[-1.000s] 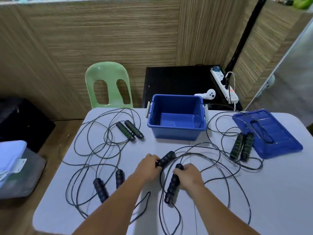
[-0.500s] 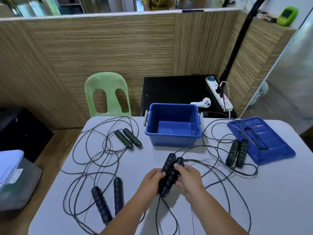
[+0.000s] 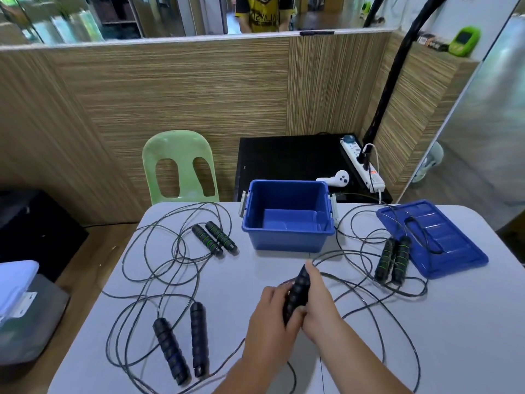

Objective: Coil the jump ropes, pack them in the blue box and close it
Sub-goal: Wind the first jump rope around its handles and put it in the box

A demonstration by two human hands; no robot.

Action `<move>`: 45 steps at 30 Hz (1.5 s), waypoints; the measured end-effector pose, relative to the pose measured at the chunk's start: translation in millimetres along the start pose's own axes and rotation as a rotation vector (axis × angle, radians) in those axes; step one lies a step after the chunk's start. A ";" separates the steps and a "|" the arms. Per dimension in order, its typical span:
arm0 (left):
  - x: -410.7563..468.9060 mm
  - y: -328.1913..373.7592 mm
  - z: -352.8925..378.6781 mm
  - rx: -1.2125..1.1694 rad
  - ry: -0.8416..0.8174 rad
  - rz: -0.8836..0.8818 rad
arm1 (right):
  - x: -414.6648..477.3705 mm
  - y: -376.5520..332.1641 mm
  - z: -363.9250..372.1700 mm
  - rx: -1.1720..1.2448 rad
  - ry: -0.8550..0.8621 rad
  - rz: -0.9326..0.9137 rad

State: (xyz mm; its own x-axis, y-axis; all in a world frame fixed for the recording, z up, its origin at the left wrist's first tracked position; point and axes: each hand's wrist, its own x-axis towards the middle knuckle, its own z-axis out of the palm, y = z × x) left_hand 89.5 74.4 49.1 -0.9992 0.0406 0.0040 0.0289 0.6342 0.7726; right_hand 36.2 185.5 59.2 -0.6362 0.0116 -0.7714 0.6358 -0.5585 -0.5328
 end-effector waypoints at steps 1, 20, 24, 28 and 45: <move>-1.7 1.1 1.4 0.032 -0.005 0.049 | 0.0 -0.8 -0.6 0.035 -0.005 0.035; 3.5 4.6 -39.6 -0.083 0.102 0.246 | -34.4 -18.4 -10.9 0.326 -0.248 -0.010; 30.6 18.6 -57.0 -0.055 0.056 0.296 | -51.0 -20.8 -31.5 0.206 -0.342 -0.031; 55.0 57.7 -55.8 -0.039 -0.138 0.463 | -71.6 -27.1 -55.3 -0.028 -0.369 0.022; 98.2 175.5 -7.2 0.097 -0.802 0.442 | -160.5 -123.0 -95.3 -1.435 -0.051 -0.345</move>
State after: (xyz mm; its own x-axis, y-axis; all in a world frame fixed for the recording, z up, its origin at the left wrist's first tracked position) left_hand -3.7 184.2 189.6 -0.5783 0.7949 -0.1837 0.4417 0.4944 0.7486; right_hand 101.7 331.4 215.3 -0.8374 -0.0751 -0.5414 0.3129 0.7463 -0.5875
